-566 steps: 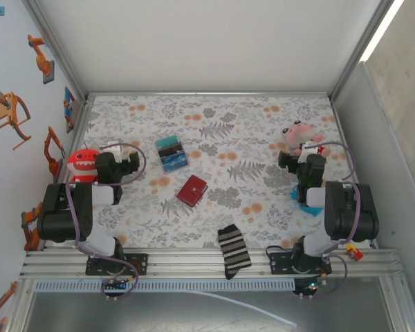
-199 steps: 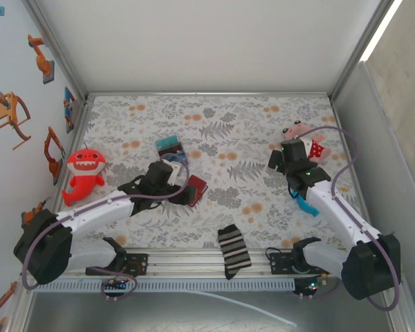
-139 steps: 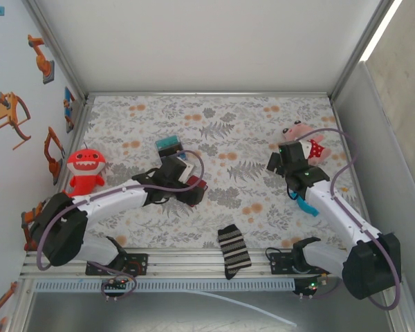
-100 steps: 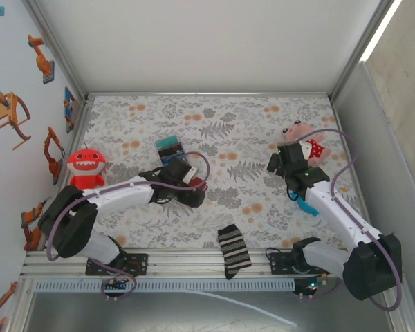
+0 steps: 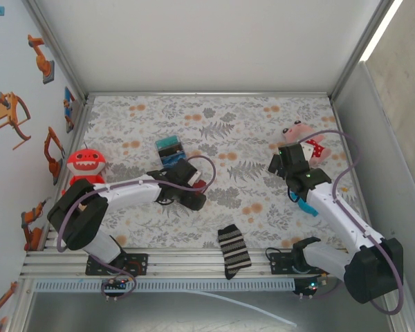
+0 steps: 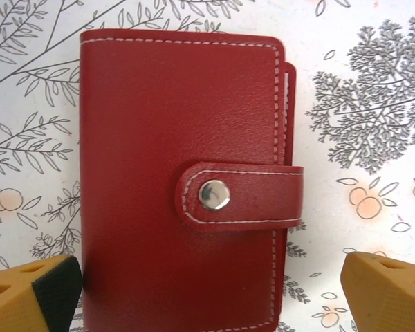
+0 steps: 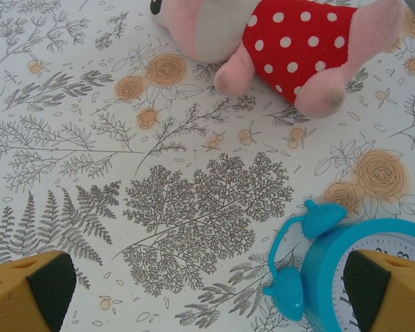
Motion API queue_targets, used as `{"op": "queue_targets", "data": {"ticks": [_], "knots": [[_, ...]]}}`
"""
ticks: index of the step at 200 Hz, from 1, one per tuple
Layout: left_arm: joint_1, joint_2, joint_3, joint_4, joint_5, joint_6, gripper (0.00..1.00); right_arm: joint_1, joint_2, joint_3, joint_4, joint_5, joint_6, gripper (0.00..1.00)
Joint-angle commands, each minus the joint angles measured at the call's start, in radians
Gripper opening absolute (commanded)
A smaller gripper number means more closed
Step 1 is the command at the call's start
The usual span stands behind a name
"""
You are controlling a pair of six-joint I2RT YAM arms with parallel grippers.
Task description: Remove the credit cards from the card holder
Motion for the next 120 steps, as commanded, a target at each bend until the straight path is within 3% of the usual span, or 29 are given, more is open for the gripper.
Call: {"op": "queue_targets", "data": {"ticks": [1,35,120], "knots": [[-0.004,0.009,0.026,-0.025,-0.048,-0.008,0.97,0.008,-0.010,-0.008,-0.010,0.025,0.020,0.99],[-0.004,0.021,0.041,-0.024,-0.079,-0.002,0.97,0.009,0.009,-0.003,0.001,0.018,0.020,0.99],[-0.011,0.063,0.036,-0.025,-0.036,0.049,0.97,0.022,0.047,0.023,0.007,0.001,0.027,0.99]]}}
